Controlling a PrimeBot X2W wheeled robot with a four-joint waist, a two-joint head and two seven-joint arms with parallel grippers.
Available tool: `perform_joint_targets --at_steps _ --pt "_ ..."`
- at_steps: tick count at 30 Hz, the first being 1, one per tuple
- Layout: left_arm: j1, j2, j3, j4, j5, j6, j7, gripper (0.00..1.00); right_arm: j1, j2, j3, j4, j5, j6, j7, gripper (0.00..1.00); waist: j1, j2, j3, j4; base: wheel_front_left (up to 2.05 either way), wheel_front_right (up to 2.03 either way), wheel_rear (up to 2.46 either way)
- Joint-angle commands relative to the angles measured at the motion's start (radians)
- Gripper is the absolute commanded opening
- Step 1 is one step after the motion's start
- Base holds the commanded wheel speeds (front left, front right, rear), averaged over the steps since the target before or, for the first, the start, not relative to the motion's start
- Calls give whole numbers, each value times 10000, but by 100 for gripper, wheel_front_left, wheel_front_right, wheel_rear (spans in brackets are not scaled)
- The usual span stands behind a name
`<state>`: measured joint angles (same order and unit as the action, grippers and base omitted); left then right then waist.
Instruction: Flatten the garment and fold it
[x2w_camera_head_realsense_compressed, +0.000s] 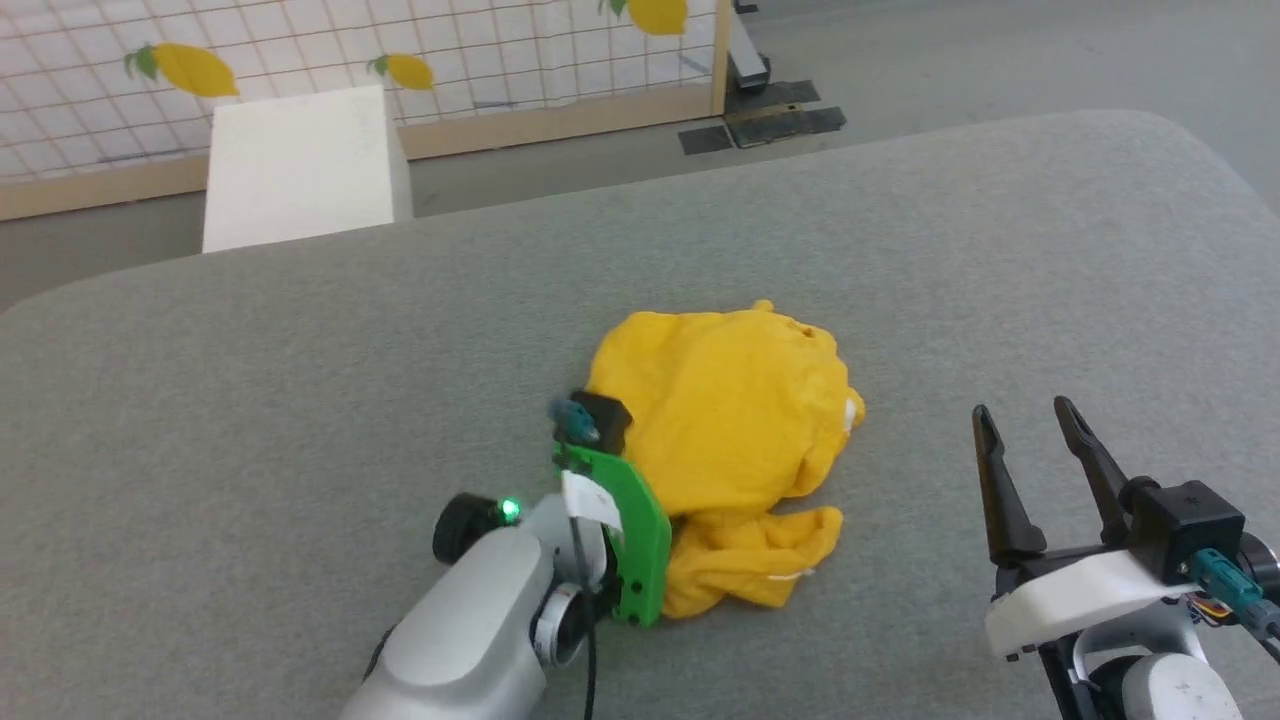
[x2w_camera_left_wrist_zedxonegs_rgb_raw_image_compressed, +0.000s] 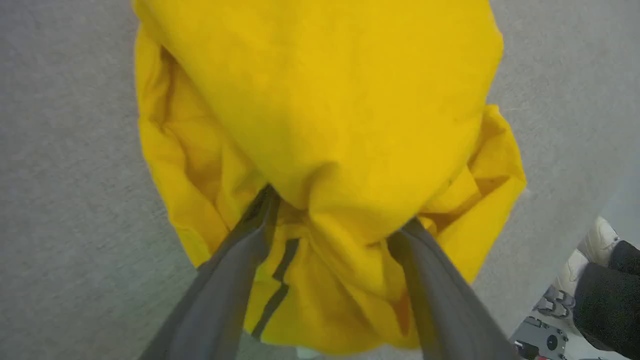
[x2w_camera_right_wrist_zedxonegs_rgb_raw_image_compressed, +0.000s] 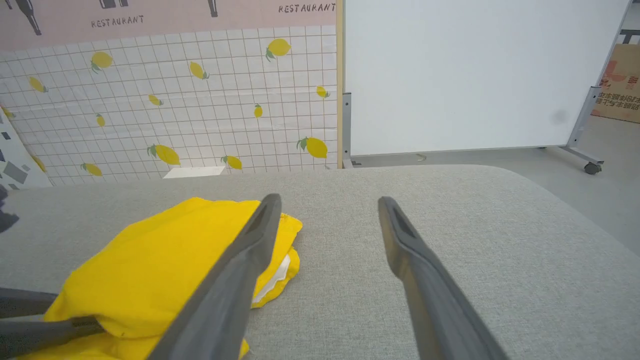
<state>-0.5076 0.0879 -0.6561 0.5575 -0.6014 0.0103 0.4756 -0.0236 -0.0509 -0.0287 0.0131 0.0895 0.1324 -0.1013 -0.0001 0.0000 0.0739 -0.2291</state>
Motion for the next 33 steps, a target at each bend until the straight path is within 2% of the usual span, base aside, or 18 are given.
perform_joint_targets --at_steps 1,4,7,12,15,18,23,27,33 --pt "140 88 210 -318 -30 72 -592 100 57 7 16 -41 15 -17 25 100 1 0 -74 291 0 0 0" --pt "269 132 987 -1354 46 199 -3028 100 64 7 -9 -83 4 -17 32 100 1 0 -113 623 0 0 0" --pt "595 363 1463 -1992 337 301 -4969 100 94 7 -51 -111 -52 -17 77 100 1 0 -196 1006 0 0 0" --pt "1369 761 2185 -2585 491 584 -6838 100 140 7 10 -141 -87 -17 249 100 1 0 -266 1565 0 0 0" --pt "1880 977 2598 -2916 627 761 -7220 100 166 7 193 -78 -61 -17 578 100 1 0 -231 1876 0 0 0" --pt "2491 1118 3106 -3382 812 885 -7350 100 203 7 536 218 55 -17 1560 100 1 0 -101 2176 0 0 0" --pt "3355 926 4312 -4582 1541 981 -7369 100 255 7 1038 762 390 -17 4211 100 1 0 335 2630 0 0 0" --pt "3796 570 4955 -4903 1980 761 -7371 100 330 7 1055 807 254 -17 6102 100 1 0 703 2975 0 0 0" --pt "3869 113 5528 -4964 2463 282 -7372 100 416 7 1000 681 46 -17 7975 100 1 0 1016 3257 0 0 0"
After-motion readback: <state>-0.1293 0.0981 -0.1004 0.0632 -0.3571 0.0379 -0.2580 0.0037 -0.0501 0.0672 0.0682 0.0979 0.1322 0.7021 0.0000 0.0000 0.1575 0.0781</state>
